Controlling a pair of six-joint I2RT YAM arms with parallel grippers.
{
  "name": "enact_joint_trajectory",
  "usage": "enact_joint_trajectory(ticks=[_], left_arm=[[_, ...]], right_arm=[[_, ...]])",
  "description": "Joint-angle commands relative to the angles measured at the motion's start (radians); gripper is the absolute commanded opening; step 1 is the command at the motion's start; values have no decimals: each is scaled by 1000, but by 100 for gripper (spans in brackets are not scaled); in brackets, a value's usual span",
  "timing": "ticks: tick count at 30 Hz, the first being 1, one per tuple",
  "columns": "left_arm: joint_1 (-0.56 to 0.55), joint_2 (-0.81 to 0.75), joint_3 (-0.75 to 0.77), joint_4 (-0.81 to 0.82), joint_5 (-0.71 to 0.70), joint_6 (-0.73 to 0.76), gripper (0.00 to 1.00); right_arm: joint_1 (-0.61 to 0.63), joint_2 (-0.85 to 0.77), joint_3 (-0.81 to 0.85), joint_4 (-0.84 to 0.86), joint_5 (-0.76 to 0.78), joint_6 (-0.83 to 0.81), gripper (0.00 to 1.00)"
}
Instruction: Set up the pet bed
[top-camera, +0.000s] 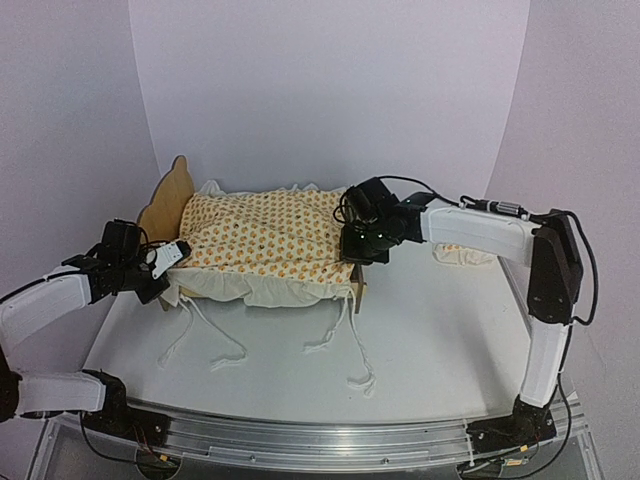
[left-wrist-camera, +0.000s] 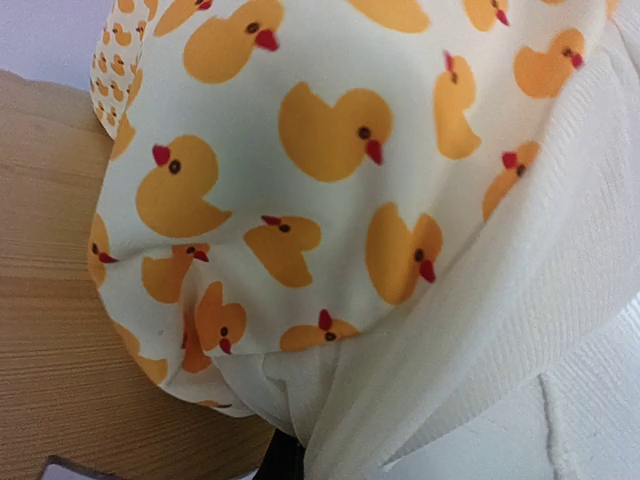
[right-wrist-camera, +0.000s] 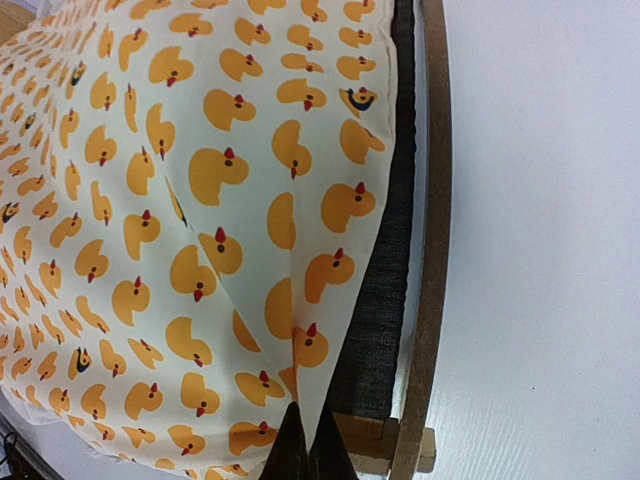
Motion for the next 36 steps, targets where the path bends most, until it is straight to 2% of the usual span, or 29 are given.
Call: enact_joint_trajectory(ticks=[1,4,8,9,10,15,17,22,25,27,30,34,36], left_arm=[[16,-75,-24,12,-96,234,0],[16,-84,-35,-1,-83,290,0],[15,-42,-77,-45,16,360,0],[15,-26,-78,-39,29,362,3],[15,-10,-76,-36,40,362,9],[16,-2,-17,-88,91,355,53],[17,-41,19,-171,185,371,65],[16,-143,153,-427,502,377,76],[15,-132,263,-402,587,185,79],[15,-72,351,-305,532,-13,80],[16,69,519,-217,320,-255,82],[16,255,744,-292,188,-368,85],[16,293,784,-292,149,-369,88]], right_arm=[[-40,-48,2,-83,44,-19,0],[-56,-38,14,-95,43,-7,0],[-57,19,59,-104,-13,-20,0],[-57,32,66,-108,-28,-17,2],[-56,42,72,-110,-39,-12,5],[-48,7,103,-112,-42,-19,32],[-48,-19,131,-116,-54,-36,38],[-59,-55,168,-118,5,-65,46],[-103,-4,186,-125,20,-35,50],[-120,51,223,-127,46,-19,52],[-125,158,332,-127,91,-44,53],[-139,294,447,-127,87,-52,50],[-141,329,471,-127,74,-45,47]])
